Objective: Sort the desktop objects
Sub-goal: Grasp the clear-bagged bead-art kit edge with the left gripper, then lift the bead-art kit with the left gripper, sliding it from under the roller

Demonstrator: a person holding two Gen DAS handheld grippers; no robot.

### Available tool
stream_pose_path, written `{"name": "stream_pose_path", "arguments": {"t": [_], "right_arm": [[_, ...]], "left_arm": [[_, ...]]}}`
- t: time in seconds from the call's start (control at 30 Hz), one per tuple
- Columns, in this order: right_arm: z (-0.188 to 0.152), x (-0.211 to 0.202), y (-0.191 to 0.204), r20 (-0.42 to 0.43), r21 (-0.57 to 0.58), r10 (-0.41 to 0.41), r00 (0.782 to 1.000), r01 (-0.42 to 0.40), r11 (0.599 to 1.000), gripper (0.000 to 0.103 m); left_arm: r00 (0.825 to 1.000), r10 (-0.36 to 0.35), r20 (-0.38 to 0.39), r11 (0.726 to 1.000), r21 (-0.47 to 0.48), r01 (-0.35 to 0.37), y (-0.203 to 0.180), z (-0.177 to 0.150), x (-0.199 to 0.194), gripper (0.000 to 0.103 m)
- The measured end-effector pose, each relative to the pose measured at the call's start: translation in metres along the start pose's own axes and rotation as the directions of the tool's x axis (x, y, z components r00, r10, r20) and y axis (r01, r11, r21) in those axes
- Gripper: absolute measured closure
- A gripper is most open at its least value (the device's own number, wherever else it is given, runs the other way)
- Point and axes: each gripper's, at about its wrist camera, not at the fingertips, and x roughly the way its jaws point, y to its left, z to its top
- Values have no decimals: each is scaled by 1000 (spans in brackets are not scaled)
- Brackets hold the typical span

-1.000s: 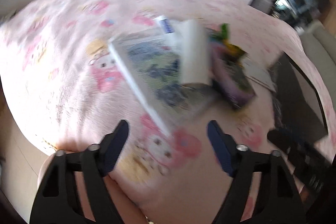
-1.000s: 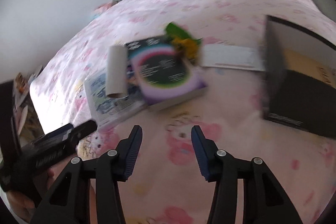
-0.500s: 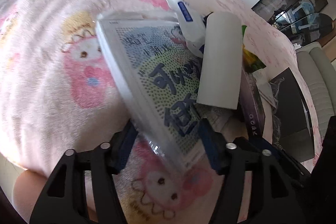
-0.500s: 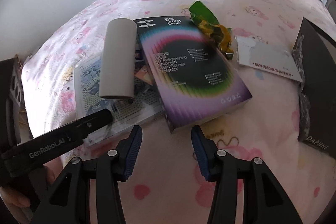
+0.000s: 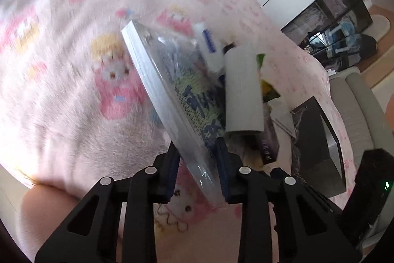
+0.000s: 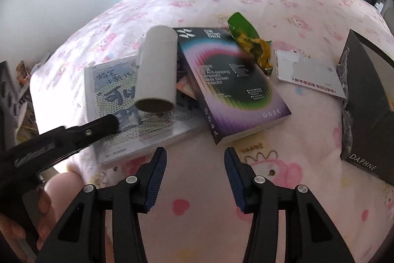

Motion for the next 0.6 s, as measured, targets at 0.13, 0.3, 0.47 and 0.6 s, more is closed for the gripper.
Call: {"name": "stream_pose_path", "arguments": {"t": [0.13, 0.3, 0.47, 0.6], "right_arm": [[1, -3, 2, 0, 9, 7, 1000, -7, 1000, 58], [1, 4, 5, -4, 2, 18, 1000, -18, 1000, 58], [10, 18, 23, -26, -48, 64, 998, -65, 997, 57], [20, 46, 31, -77, -52, 113, 991, -117, 992, 57]], "left_arm": [[1000, 16, 7, 1000, 15, -16, 10, 5, -21, 77], [1000, 12, -15, 999, -35, -13, 41, 9, -31, 77], [999, 35, -14, 999, -33, -35, 54, 15, -34, 76], [995, 88, -44, 996, -23, -89, 60, 12, -21, 71]]}}
